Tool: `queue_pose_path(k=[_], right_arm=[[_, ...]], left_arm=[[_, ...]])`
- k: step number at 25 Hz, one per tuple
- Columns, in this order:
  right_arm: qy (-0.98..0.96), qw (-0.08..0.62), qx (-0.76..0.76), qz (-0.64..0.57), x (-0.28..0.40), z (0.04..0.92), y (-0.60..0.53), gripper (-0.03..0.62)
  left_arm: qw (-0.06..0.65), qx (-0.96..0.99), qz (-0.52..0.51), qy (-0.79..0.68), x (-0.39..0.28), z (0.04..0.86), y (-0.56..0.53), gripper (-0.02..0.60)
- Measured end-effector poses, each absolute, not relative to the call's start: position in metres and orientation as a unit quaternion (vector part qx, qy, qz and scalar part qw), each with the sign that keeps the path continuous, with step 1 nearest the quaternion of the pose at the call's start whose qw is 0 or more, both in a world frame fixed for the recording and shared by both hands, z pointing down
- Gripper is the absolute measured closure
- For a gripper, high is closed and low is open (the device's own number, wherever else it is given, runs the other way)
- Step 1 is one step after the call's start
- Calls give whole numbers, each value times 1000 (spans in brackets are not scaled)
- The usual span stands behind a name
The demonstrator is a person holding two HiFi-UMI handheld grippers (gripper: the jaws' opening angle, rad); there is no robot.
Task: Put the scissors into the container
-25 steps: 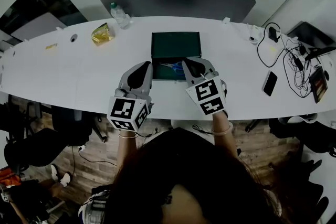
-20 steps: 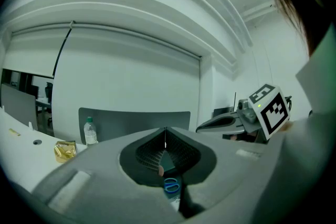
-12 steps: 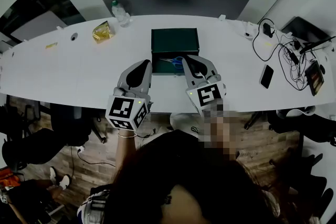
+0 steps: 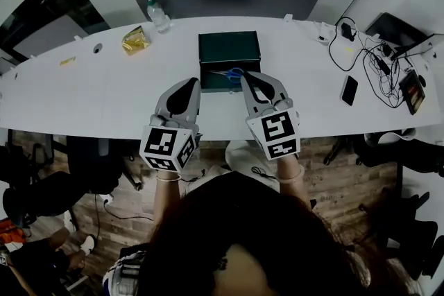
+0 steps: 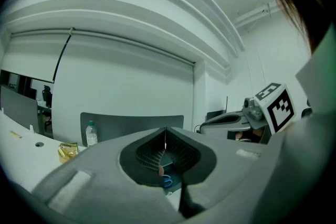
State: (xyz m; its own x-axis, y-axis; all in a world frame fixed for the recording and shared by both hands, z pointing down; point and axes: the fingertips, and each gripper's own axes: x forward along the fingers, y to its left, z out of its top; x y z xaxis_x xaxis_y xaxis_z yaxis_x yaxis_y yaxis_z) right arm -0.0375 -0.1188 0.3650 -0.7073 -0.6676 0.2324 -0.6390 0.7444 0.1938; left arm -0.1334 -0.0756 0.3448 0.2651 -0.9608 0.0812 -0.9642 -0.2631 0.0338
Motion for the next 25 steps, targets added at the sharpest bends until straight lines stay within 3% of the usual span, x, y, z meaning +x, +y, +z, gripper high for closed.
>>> queue_pose_path(k=[25], right_arm=[[-920,137,363,-46,-36,365,-49,585]], left_arm=[[26,810,28,-586,-119,346,-10,568]])
